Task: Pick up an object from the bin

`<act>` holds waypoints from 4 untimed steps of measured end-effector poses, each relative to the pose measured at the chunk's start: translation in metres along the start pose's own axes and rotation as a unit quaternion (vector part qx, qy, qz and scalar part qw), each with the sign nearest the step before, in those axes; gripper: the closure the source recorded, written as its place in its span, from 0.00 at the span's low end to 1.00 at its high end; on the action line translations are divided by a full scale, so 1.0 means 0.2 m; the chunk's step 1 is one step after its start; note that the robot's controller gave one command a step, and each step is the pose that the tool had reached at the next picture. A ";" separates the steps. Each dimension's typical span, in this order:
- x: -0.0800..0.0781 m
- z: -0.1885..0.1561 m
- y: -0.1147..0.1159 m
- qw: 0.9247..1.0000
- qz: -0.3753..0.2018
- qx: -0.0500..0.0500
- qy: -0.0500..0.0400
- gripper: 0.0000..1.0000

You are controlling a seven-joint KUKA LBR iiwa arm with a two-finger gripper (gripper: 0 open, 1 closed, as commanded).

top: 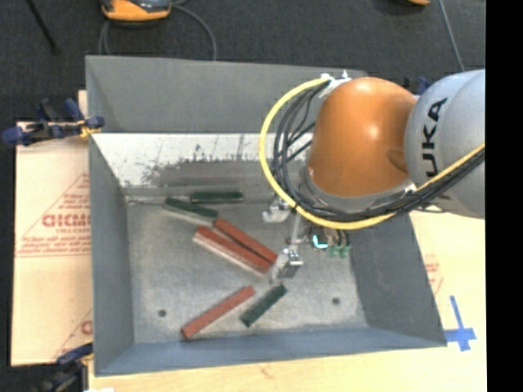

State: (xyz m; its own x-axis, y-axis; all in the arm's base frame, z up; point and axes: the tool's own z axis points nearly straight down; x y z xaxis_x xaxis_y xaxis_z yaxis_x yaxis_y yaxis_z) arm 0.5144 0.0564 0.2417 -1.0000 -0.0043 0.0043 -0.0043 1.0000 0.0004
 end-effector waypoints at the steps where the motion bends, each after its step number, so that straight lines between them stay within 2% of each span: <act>1: -0.01 -0.02 0.00 1.000 0.001 0.000 -0.004 0.00; 2: 0.00 0.27 0.01 1.000 -0.027 0.000 -0.007 0.00; 3: 0.09 0.58 0.09 0.999 -0.033 0.000 -0.006 0.00; 4: -0.01 0.81 0.08 1.000 0.010 -0.002 -0.001 1.00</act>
Offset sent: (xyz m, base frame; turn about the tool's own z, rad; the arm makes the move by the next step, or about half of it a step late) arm -0.0079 0.0063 -0.1368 -0.1329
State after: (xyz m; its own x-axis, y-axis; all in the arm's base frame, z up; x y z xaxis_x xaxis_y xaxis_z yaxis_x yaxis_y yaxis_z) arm 0.5152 0.0719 0.0791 -0.9999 0.0156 0.0016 0.0157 0.9999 0.0045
